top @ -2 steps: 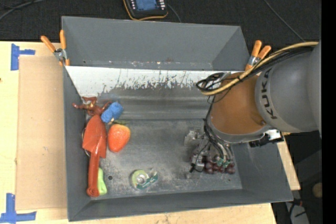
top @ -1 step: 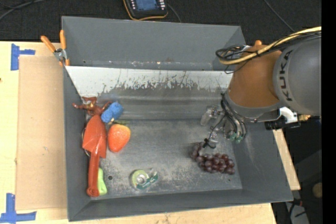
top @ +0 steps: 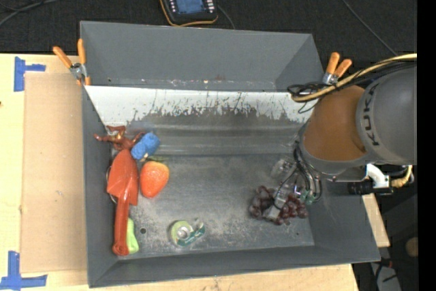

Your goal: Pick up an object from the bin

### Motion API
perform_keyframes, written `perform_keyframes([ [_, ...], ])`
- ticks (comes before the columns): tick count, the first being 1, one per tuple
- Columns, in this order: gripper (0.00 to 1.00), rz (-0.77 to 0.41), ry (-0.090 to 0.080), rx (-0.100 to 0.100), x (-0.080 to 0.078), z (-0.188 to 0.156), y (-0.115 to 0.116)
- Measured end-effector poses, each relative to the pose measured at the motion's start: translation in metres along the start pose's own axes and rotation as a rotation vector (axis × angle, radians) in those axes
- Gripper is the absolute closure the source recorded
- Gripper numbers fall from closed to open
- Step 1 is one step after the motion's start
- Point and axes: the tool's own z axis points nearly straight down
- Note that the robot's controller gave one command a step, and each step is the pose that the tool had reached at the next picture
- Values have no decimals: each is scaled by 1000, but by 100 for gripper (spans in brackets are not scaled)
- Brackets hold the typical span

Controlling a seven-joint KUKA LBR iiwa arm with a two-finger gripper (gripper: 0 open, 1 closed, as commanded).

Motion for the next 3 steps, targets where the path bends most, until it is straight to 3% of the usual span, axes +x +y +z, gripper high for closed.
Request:
perform_keyframes([
  [1, 0, -41, -13, 1, 8, -2, 18],
  [2, 100, -132, -10, 2, 6, -30, 32],
  [3, 100, -132, -9, 2, 7, -31, 32],
])
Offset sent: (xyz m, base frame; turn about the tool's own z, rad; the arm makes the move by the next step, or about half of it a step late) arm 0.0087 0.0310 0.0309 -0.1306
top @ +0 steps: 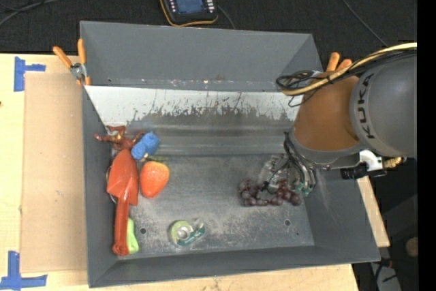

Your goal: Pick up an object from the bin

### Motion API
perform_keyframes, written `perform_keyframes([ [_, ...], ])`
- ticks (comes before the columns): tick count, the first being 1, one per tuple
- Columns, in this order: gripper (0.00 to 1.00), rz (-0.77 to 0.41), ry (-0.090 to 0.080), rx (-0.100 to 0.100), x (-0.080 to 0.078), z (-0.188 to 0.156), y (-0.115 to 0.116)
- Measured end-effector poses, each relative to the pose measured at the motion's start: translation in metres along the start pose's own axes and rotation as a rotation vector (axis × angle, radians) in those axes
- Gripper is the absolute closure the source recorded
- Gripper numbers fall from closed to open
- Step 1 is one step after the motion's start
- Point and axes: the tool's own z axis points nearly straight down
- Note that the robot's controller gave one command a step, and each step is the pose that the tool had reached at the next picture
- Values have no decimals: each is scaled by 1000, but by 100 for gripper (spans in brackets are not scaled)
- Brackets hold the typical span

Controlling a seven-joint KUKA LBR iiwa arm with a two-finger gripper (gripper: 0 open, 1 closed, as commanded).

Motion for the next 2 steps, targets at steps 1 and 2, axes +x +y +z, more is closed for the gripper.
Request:
perform_keyframes([
  [1, 100, -5, 12, 3, 2, -27, 3],
  [2, 100, -372, 13, 0, -13, -55, 11],
])
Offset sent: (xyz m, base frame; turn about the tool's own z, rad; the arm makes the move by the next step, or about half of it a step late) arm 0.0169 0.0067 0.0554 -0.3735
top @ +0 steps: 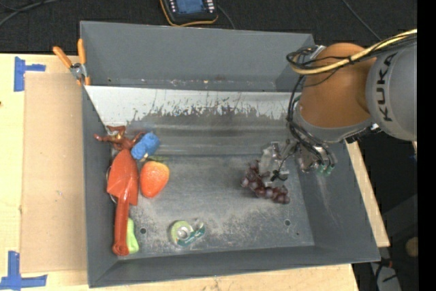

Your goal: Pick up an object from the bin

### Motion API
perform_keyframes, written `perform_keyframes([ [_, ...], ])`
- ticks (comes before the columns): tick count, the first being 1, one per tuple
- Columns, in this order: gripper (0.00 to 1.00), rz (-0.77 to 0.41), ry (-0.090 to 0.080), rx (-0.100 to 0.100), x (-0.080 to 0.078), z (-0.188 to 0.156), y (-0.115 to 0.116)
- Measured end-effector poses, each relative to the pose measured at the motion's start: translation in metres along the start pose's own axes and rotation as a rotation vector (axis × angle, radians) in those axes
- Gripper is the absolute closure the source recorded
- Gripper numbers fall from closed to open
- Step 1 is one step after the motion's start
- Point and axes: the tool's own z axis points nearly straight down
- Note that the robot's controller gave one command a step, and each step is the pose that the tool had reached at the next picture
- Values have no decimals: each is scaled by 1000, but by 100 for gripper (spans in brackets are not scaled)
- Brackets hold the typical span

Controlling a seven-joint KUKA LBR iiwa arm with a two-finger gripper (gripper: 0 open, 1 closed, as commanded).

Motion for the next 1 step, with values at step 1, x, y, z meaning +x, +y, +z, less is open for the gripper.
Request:
perform_keyframes([
  [1, 100, 1, 0, 0, 0, 0, 0],
])
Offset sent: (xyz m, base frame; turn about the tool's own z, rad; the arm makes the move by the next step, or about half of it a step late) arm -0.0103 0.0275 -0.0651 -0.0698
